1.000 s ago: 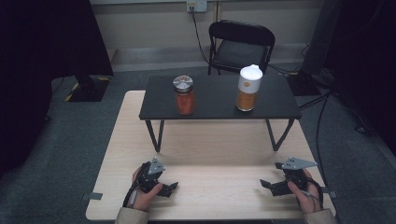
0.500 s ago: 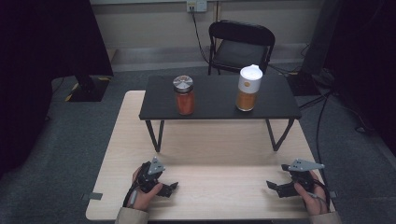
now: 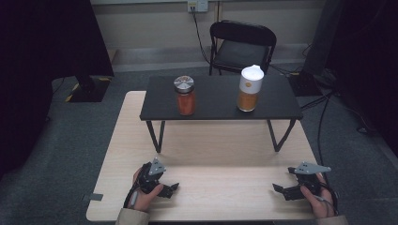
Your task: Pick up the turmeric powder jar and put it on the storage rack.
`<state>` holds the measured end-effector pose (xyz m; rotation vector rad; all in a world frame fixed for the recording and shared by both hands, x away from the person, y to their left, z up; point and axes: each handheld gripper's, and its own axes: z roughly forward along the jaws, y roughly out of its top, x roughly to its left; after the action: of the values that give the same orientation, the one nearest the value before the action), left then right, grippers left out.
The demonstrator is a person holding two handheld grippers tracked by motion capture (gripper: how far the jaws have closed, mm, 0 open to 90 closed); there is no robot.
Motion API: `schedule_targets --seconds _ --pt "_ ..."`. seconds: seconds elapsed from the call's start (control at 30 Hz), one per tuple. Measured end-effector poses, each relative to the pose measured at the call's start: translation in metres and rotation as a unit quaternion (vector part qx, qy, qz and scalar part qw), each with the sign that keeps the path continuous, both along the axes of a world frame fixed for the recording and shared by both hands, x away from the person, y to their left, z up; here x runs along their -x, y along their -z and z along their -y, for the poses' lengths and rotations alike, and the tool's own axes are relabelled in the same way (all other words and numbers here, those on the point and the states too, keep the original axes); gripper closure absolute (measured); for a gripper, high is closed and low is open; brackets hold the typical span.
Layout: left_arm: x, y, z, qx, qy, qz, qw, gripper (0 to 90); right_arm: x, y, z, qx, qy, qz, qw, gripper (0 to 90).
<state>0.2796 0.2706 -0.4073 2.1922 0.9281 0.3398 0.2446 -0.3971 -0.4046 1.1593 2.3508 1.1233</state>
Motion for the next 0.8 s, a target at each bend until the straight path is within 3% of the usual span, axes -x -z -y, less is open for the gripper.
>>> schedule_targets --seconds 0.8 --pt "-0.0001 -0.0001 0.0000 0.000 0.000 0.000 1.0000 0.0 0.0048 -0.0044 0.0100 0.027 0.002 -0.010 0.9996 0.9"
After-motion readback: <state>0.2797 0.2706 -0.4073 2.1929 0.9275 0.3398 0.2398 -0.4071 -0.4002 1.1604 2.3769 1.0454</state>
